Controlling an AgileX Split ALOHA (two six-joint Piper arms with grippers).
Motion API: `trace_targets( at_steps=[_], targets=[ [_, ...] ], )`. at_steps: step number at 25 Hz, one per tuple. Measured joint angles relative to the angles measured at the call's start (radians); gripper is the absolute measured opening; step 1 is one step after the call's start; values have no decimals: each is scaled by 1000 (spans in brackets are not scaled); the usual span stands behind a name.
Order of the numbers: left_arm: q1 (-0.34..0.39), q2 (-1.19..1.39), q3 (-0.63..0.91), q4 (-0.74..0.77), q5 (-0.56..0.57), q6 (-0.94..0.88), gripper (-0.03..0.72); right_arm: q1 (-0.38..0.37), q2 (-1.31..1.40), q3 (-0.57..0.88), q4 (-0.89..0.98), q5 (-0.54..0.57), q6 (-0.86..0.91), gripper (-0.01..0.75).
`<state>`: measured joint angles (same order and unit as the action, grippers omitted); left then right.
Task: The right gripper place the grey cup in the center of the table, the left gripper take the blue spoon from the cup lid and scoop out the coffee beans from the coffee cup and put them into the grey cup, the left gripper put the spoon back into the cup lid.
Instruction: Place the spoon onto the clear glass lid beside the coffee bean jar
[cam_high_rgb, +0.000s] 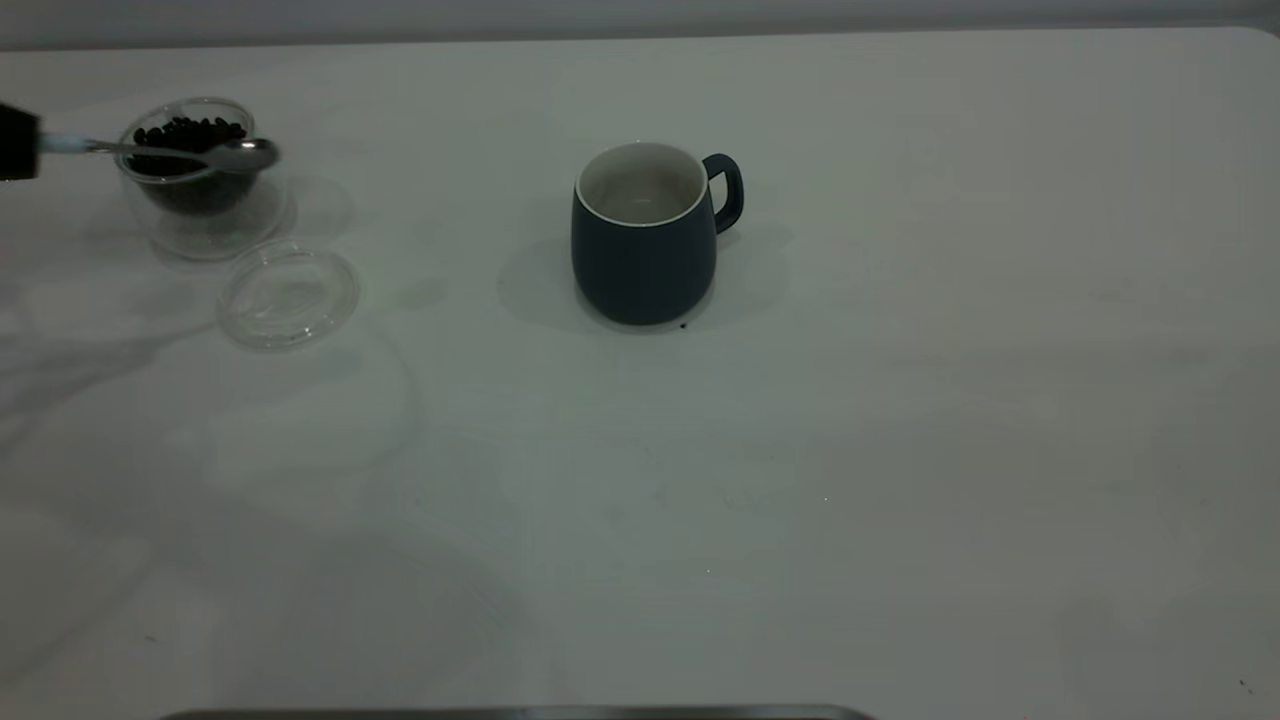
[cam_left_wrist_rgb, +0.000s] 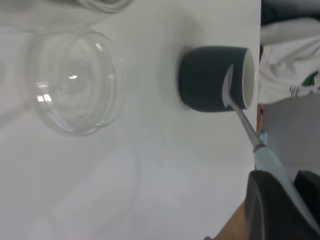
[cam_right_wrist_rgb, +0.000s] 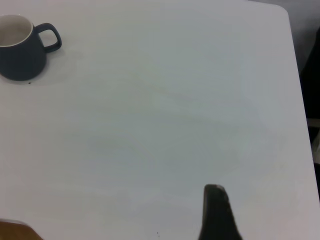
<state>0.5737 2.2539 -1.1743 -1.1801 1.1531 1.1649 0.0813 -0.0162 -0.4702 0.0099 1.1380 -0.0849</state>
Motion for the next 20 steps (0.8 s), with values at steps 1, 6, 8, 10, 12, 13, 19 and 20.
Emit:
trace_targets(
  at_steps=[1,6,8,10,12,13,19,20],
  targets=[
    [10,0,2,1,-1,0,127,0,0,0,0,0,0,462],
    [21,36,4,4,-2,0,127,0,0,0,0,0,0,462],
    [21,68,4,4,-15,0,127,0,0,0,0,0,0,462],
    [21,104,4,2,-44,0,127,0,0,0,0,0,0,462],
    [21,137,4,-4,-72,1,127,0,0,0,0,0,0,462],
    [21,149,4,-9,-82,3,127,0,0,0,0,0,0,462],
    [21,199,4,-56,-130,38,127,0,0,0,0,0,0,462],
    [21,204,4,-67,-132,49,127,0,0,0,0,0,0,462]
  ],
)
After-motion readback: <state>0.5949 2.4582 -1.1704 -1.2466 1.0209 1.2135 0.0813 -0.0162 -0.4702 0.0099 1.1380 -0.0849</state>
